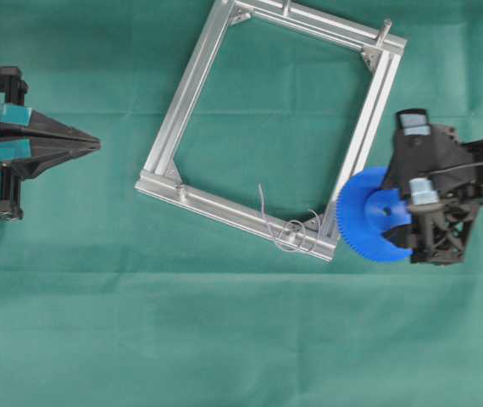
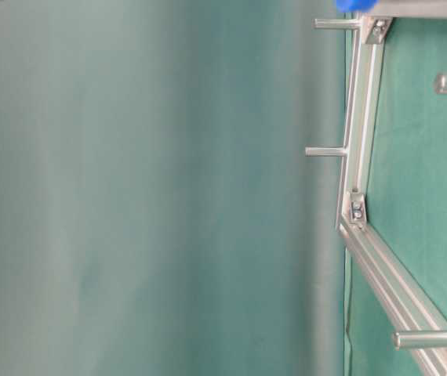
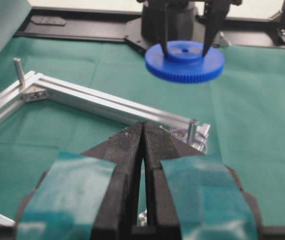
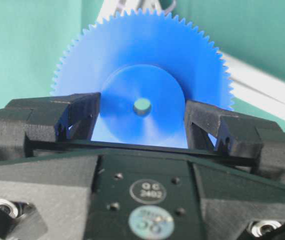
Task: Find the location of the shaft and insert the gear.
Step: 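Lift the blue gear and carry it left toward the frame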
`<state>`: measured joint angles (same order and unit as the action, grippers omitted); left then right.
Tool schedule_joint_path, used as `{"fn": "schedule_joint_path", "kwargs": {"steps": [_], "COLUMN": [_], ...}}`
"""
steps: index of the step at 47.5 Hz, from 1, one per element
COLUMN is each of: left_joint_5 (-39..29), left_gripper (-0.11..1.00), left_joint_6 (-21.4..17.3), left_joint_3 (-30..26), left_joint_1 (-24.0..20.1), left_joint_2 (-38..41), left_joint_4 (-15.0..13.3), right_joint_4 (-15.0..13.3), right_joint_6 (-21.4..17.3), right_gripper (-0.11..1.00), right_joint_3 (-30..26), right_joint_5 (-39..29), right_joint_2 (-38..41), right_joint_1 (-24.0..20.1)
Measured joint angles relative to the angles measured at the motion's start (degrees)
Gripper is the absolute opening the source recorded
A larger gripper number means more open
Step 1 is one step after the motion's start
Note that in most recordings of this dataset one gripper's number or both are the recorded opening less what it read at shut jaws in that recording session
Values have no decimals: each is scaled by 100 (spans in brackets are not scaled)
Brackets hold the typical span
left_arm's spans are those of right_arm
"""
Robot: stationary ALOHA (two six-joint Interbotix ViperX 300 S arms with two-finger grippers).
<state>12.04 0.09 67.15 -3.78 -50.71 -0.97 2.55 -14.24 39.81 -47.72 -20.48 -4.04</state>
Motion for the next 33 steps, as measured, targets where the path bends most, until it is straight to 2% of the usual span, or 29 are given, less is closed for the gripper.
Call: {"fn": "schedule_joint_path", "kwargs": {"steps": [15, 33], "left_joint_5": [0, -123], "left_gripper": [1, 1], "left_joint_6": [0, 0], "left_joint_3": [0, 0], "left_joint_1": [0, 0], "left_joint_2": [9, 9], "left_joint_4": [-9, 0], "right_joint_4": [0, -141], "right_joint_6": [18, 26], "right_gripper": [69, 69], "right_joint_3": [-712, -1169], "right_joint_5": [9, 176], "right_joint_2": [853, 1503], "right_joint_1": [-123, -123]}}
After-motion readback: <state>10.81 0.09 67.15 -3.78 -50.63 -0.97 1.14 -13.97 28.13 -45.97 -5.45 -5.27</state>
